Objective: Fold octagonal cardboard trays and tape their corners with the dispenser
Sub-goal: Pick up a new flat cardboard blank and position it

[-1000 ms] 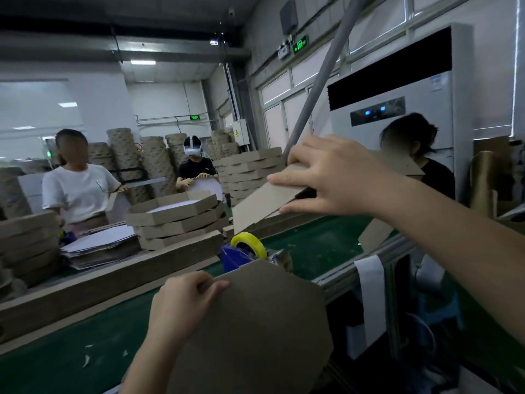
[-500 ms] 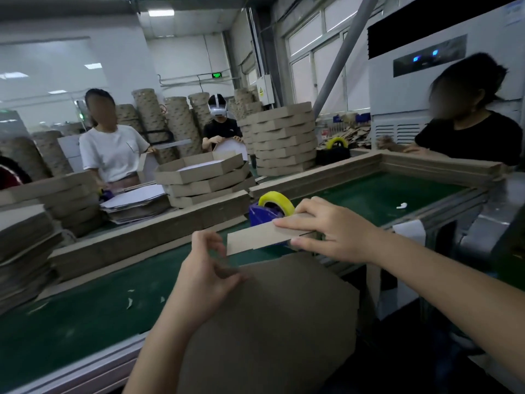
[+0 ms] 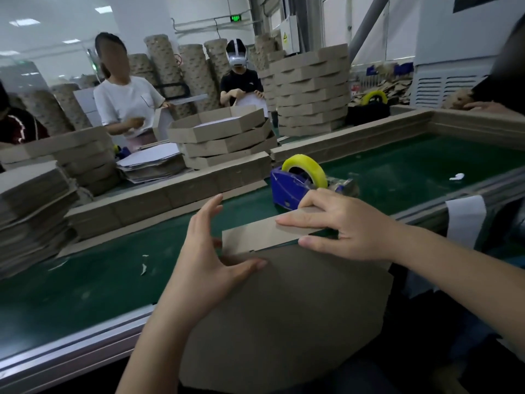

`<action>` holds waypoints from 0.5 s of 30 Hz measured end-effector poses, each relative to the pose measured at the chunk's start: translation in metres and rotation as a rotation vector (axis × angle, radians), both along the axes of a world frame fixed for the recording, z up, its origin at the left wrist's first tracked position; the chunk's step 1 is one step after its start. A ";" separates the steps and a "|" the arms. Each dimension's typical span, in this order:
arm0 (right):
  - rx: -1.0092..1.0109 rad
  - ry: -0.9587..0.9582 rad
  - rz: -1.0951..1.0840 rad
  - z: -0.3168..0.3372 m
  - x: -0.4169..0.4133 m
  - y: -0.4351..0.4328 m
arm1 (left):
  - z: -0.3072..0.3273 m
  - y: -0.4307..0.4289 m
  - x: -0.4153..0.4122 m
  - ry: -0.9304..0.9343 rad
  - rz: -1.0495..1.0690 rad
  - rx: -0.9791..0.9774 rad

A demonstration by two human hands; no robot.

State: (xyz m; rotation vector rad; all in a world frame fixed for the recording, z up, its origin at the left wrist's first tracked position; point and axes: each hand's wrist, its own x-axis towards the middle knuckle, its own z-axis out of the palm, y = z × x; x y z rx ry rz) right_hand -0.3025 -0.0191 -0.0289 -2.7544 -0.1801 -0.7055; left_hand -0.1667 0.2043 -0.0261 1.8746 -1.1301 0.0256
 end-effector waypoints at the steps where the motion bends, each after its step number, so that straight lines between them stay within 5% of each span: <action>1: 0.003 0.008 0.004 0.000 0.002 -0.001 | 0.000 0.000 0.001 -0.012 -0.005 0.007; 15: -0.053 0.062 0.132 -0.010 0.016 -0.015 | -0.003 -0.003 0.007 -0.160 -0.043 0.162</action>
